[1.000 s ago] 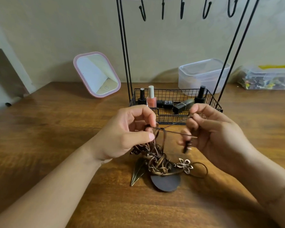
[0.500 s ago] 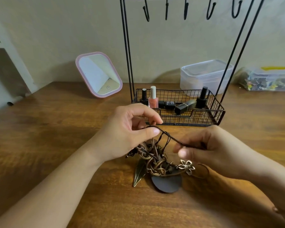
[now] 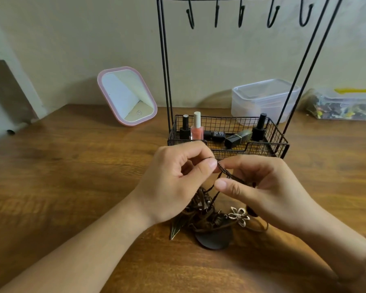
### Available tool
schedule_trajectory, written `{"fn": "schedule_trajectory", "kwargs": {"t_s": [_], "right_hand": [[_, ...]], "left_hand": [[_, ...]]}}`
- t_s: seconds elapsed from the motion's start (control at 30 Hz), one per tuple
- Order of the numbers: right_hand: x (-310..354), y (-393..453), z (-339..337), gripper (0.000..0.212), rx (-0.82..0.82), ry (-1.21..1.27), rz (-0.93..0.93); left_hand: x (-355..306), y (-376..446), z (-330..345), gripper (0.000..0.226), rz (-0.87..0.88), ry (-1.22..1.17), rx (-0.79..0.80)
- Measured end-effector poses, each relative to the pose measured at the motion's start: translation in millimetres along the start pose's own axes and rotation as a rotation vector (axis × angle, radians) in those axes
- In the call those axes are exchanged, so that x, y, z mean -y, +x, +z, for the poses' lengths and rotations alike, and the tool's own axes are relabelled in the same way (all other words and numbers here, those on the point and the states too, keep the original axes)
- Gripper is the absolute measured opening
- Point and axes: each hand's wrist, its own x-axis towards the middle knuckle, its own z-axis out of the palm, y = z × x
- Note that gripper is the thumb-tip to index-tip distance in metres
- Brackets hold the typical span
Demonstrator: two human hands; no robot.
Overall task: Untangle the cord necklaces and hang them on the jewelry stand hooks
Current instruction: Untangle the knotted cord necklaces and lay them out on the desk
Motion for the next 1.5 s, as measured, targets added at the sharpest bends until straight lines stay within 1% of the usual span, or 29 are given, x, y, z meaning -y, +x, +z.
{"fn": "schedule_trajectory", "kwargs": {"t_s": [0.07, 0.17, 0.23, 0.27, 0.33, 0.4, 0.47, 0.53, 0.63, 0.77, 0.87, 0.93, 0.97, 1.1, 1.23, 1.3, 1.43, 1.5], "right_hand": [[0, 0, 1, 0.016, 0.005, 0.098, -0.002], [-2, 1, -1, 0.027, 0.046, 0.354, 0.062], [-4, 1, -4, 0.032, 0.074, 0.419, 0.127], [-7, 1, -6, 0.031, 0.084, 0.405, 0.160], [-12, 1, -8, 0.023, 0.114, 0.322, 0.203], [-12, 0, -9, 0.015, 0.156, 0.264, 0.195], [-10, -1, -11, 0.012, 0.164, 0.276, 0.185], [-8, -2, -11, 0.010, 0.111, 0.309, 0.173], [-8, -2, -9, 0.007, 0.011, 0.333, 0.162], [-8, 0, -8, 0.006, -0.045, 0.373, 0.262], [-11, 0, -9, 0.011, -0.072, 0.306, 0.245], [-11, 0, -8, 0.014, -0.062, 0.208, 0.227], [-11, -1, -8, 0.016, -0.046, 0.198, 0.235], [-9, -2, -5, 0.019, 0.044, 0.283, 0.288], [-8, -1, -5, 0.027, 0.017, 0.479, 0.339], [-8, -1, -6, 0.031, 0.043, 0.529, 0.364], [-10, -2, -6, 0.038, 0.127, 0.507, 0.366], [-11, -3, -5, 0.041, 0.126, 0.420, 0.350]], "left_hand": [[-1, -1, 1, 0.024, 0.004, -0.064, -0.008], [0, -1, 2, 0.024, -0.010, -0.193, -0.027], [2, 0, 1, 0.025, -0.007, -0.267, -0.075], [3, 1, 0, 0.025, 0.002, -0.287, -0.101], [5, 1, -2, 0.025, 0.016, -0.303, -0.137], [5, -1, -2, 0.024, 0.024, -0.301, -0.146], [6, -2, 0, 0.023, 0.016, -0.336, -0.140], [7, -1, -1, 0.022, -0.004, -0.360, -0.141], [8, 1, -2, 0.024, -0.023, -0.261, -0.109], [8, 1, -3, 0.025, -0.042, -0.256, -0.091], [7, 1, -2, 0.023, -0.043, -0.264, -0.088], [6, 1, -2, 0.025, -0.051, -0.288, -0.093], [5, 1, -2, 0.026, -0.058, -0.302, -0.102], [5, 2, -3, 0.025, -0.096, -0.351, -0.168], [6, 2, -6, 0.024, -0.169, -0.400, -0.242], [7, 3, -6, 0.024, -0.195, -0.411, -0.260], [7, 3, -4, 0.024, -0.213, -0.417, -0.263], [7, 3, -5, 0.024, -0.217, -0.413, -0.270]]}}
